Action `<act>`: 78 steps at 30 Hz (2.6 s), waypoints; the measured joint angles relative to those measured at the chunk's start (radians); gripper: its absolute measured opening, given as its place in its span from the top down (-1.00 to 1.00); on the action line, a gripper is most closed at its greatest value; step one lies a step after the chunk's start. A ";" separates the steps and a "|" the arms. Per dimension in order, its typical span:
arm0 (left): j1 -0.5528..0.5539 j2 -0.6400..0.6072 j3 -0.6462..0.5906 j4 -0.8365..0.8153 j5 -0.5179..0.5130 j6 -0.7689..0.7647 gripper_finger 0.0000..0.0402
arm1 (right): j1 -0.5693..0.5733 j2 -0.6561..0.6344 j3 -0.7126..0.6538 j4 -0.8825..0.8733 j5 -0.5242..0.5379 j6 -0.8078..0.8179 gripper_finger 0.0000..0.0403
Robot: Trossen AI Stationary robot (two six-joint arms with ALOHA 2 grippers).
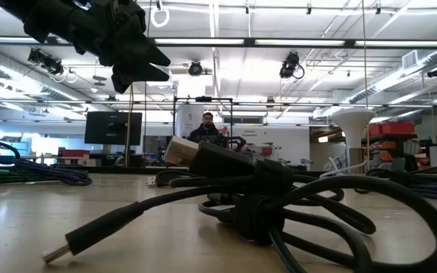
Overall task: Pick & Place USB Port
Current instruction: Put the black charger cable into the green basket
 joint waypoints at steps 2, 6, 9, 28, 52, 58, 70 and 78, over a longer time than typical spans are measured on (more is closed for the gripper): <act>0.000 0.000 0.000 0.000 0.000 0.000 0.12 | -0.020 0.000 0.000 -0.069 0.001 -0.023 0.16; 0.000 0.000 0.000 0.000 0.000 0.001 0.12 | -0.068 -0.028 0.003 -0.135 0.050 -0.115 0.19; 0.000 0.000 0.000 0.000 0.000 0.009 0.12 | -0.119 -0.066 0.003 -0.153 0.124 -0.197 0.22; 0.000 0.000 0.000 -0.004 0.000 0.051 0.12 | -0.611 -0.120 -0.008 -0.066 0.200 -0.983 0.24; 0.000 0.000 0.000 -0.036 0.003 0.077 0.12 | -0.923 -0.120 -0.448 0.420 -0.072 -1.325 0.24; 0.000 0.000 0.000 -0.035 0.003 0.082 0.12 | -0.936 -0.120 -0.471 0.468 -0.030 -1.370 0.24; 0.000 0.000 0.000 -0.035 0.003 0.088 0.12 | -0.967 -0.120 -0.484 0.527 -0.036 -1.438 0.47; 0.000 0.000 0.000 -0.035 0.003 0.087 0.12 | -0.967 -0.120 -0.484 0.531 -0.045 -1.458 0.89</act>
